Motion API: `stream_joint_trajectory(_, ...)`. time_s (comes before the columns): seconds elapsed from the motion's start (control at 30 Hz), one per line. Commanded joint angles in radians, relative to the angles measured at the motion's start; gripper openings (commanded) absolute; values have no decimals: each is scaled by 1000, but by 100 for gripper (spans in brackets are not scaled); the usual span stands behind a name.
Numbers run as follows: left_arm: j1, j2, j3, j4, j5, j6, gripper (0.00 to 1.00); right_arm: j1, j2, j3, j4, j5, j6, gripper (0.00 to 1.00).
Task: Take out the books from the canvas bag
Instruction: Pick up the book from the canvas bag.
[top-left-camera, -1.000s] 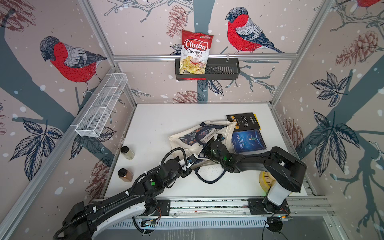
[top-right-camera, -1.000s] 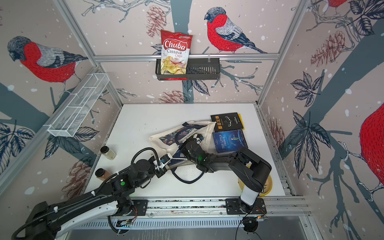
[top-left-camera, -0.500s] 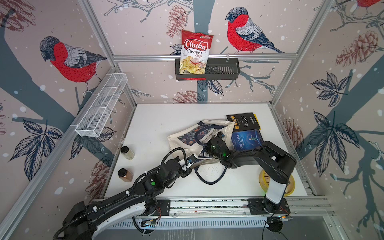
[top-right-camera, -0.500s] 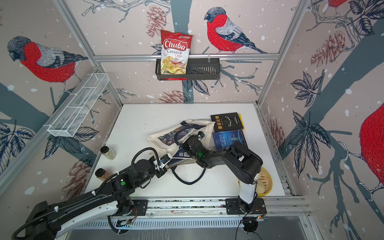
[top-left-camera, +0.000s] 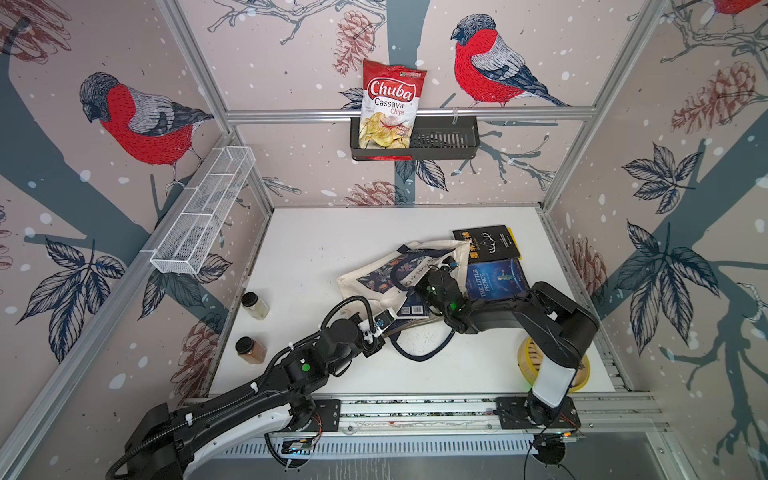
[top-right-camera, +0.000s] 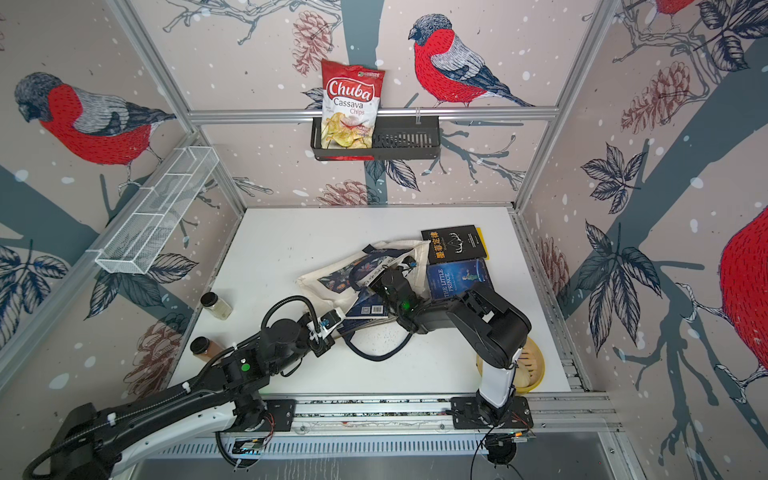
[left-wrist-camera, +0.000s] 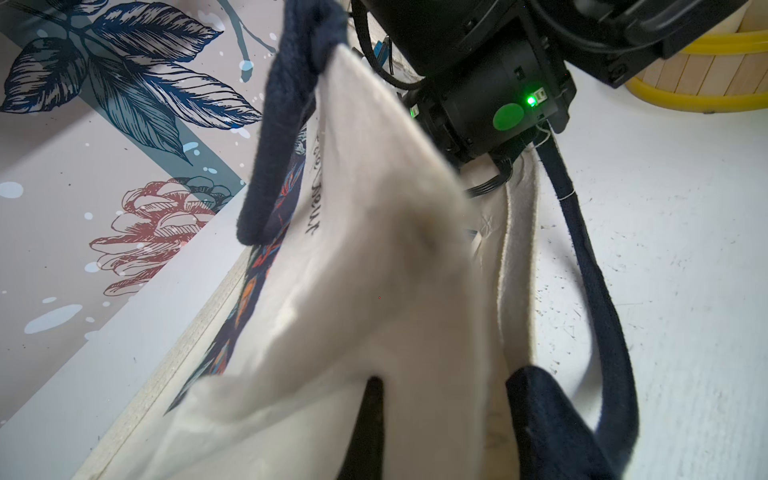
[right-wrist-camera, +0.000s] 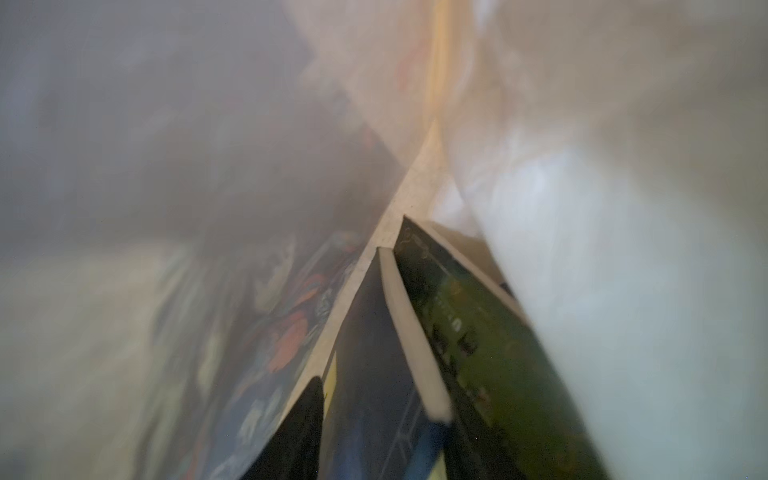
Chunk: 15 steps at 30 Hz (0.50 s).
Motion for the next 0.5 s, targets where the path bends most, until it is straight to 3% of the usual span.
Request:
stream_joint_trajectory(0.0,-4,-7,2,126,56,16,0,4,22,1,73,-69,-34,46)
stream_joint_trajectory(0.33,-4,-16,3,122,52,18,0,101,59,67,59,-59,-49,46)
stream_joint_trajectory(0.47,-4,-9,5,121,59,18,0,97,116,100,48,-81,9,46)
